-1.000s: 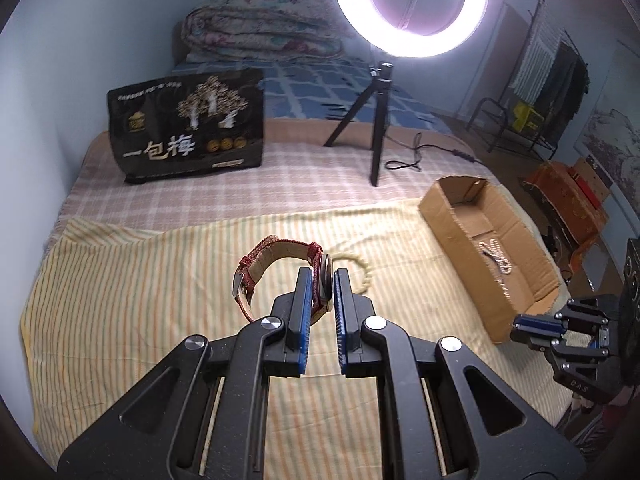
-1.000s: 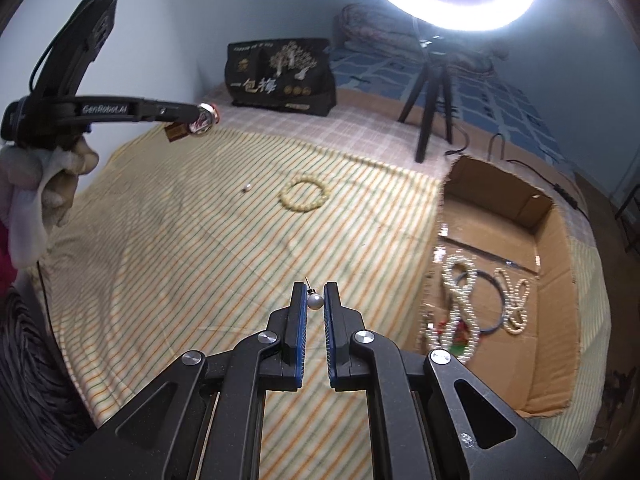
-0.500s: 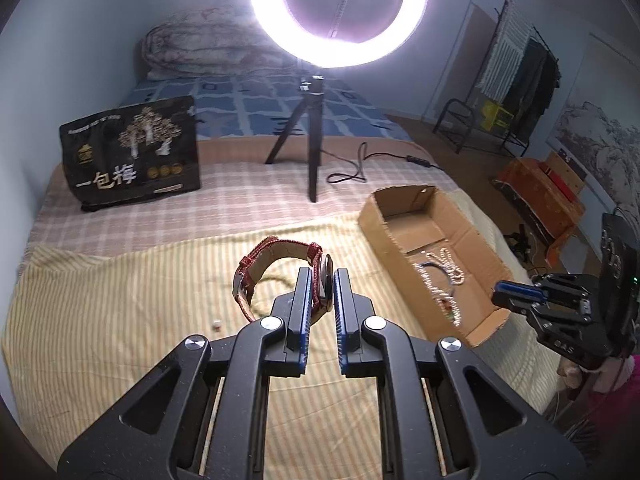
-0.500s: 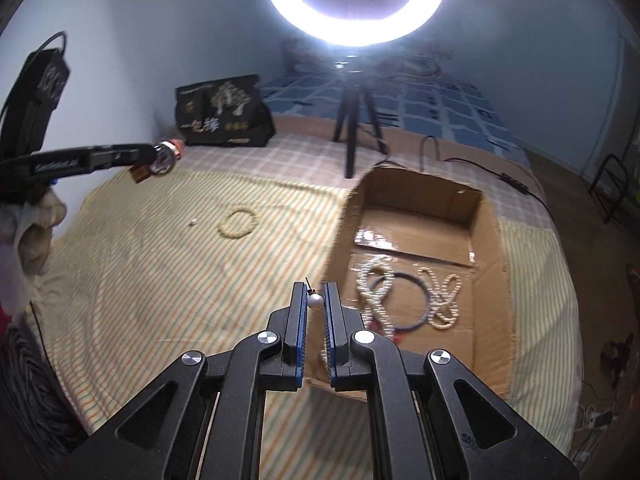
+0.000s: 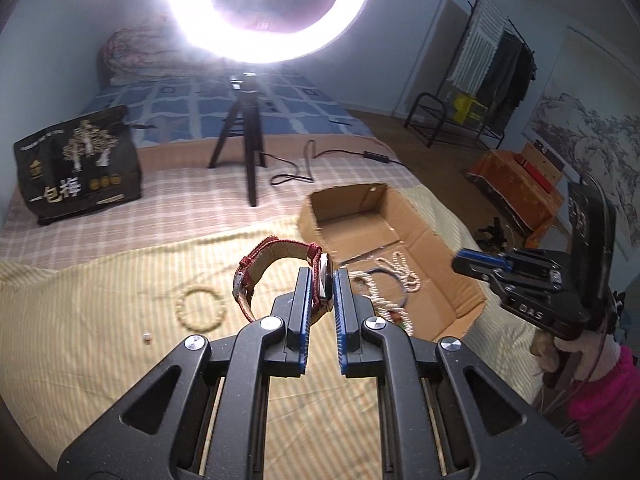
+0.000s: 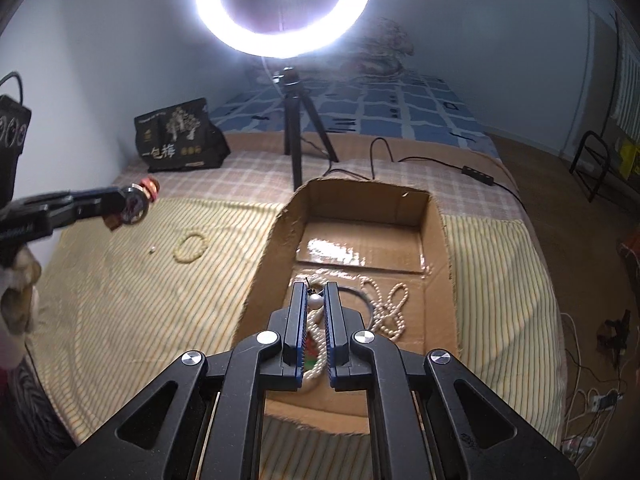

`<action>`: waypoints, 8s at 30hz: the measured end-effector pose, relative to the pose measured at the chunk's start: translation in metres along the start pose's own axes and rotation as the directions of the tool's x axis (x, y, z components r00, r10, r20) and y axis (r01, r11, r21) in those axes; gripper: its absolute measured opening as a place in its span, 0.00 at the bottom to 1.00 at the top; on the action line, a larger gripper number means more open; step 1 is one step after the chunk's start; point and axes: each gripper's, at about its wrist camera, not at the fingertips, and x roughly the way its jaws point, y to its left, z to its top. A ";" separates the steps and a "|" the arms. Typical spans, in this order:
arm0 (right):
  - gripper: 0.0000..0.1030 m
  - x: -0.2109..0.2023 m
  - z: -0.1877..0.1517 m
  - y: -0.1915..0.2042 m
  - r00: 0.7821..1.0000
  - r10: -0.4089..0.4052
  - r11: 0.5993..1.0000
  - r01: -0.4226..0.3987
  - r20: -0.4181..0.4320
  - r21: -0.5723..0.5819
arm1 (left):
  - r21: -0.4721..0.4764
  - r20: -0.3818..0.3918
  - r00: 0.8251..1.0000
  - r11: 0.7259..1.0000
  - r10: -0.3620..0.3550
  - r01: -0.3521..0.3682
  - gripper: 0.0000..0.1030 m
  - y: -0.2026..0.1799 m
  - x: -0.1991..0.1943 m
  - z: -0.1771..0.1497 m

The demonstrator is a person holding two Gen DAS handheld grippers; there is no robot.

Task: Organize jewelry
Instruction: 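Carry watch in left tool and pearl in right tool over the box, then open left tool dropping watch into box while right tool releases pearl, then move left tool to second white pearl while right tool approaches bead bracelet, then close left tool on pearl while right tool grasps pale bead bracelet, then carry pearl in left tool and bracelet in right tool over the box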

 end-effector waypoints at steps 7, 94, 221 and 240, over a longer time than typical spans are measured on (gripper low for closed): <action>0.06 0.012 0.015 -0.020 1.000 -0.014 0.999 0.014 0.008 0.030 | 0.027 -0.011 0.999 0.999 -0.046 0.047 0.08 -0.030 0.020 0.004; 0.67 0.051 0.046 -0.032 0.997 -0.077 0.993 0.077 0.005 0.091 | 0.063 -0.100 0.995 0.998 0.009 -0.003 0.65 -0.036 0.040 -0.013; 0.06 0.076 0.057 0.142 0.991 0.088 0.987 -0.100 -0.097 -0.123 | -0.042 -0.050 0.977 0.977 0.206 -0.208 0.06 0.092 -0.016 -0.038; 0.06 0.000 0.043 0.059 1.000 -0.012 0.999 0.011 -0.011 -0.037 | 0.029 -0.002 0.996 0.995 0.093 -0.093 0.06 0.003 -0.016 -0.017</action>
